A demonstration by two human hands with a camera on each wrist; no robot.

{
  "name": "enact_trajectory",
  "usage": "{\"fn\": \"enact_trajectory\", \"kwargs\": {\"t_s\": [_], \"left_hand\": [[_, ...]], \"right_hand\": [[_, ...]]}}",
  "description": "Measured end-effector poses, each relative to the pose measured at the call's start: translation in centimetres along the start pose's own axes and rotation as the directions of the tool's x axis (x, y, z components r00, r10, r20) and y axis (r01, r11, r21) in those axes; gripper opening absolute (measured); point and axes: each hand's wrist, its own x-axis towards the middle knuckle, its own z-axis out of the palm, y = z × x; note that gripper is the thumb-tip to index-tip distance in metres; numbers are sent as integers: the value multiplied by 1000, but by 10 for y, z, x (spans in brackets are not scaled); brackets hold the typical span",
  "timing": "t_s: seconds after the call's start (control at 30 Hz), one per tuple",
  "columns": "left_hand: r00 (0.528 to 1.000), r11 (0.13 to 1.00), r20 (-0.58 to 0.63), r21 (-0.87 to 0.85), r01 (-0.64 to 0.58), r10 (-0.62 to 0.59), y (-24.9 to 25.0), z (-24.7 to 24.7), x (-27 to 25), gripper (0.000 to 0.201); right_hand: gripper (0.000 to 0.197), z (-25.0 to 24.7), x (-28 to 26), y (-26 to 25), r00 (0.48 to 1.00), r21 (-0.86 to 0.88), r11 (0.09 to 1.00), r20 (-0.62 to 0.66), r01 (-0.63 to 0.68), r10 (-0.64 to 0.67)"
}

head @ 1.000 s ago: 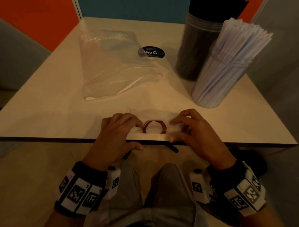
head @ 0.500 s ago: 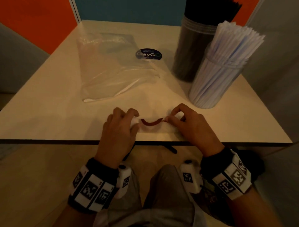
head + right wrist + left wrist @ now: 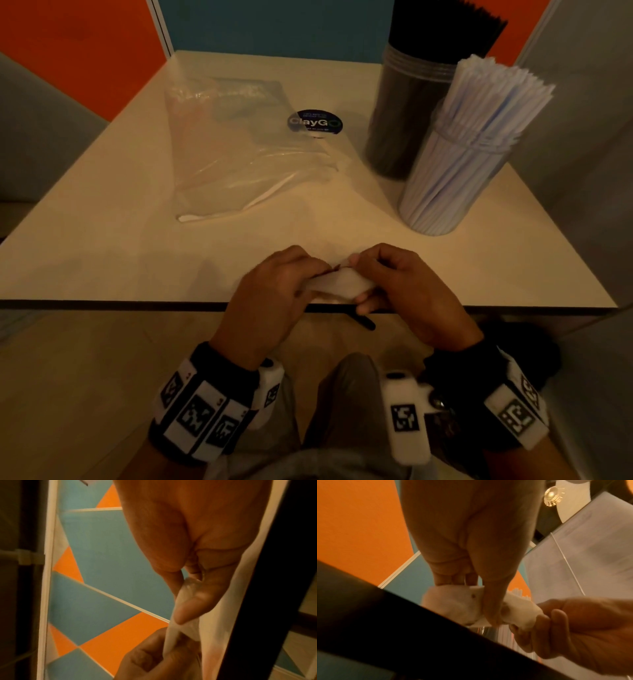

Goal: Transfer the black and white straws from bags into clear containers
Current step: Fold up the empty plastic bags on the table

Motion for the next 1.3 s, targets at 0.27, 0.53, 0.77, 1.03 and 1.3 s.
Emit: {"fn": "enact_trajectory", "kwargs": {"t_s": [0.27,0.53,0.77,1.03,1.3], "left_hand": [[934,762,-218,-643,79,-281,27,-10,3,33],[998,948,-55,-319,1,-19,7,-57,34,48],[932,820,171,543,180,-318,-53,-89,122,57],[699,676,410,723,143,-586,-78,-81,134,79],[684,853,635,520,-35,-359,-45,-80,84,55]], "right_hand": [[39,25,-5,12,987,146,980,70,132,-143],[17,21,-2,-16,958,-169,944,16,284,-285],[46,25,22,-35,976,-678,708,65,197,-209],[34,18,25,-74,936,-822,448,304,351,-177],[20,32,56,-89,881,-785,488,151,382,-447]]}}
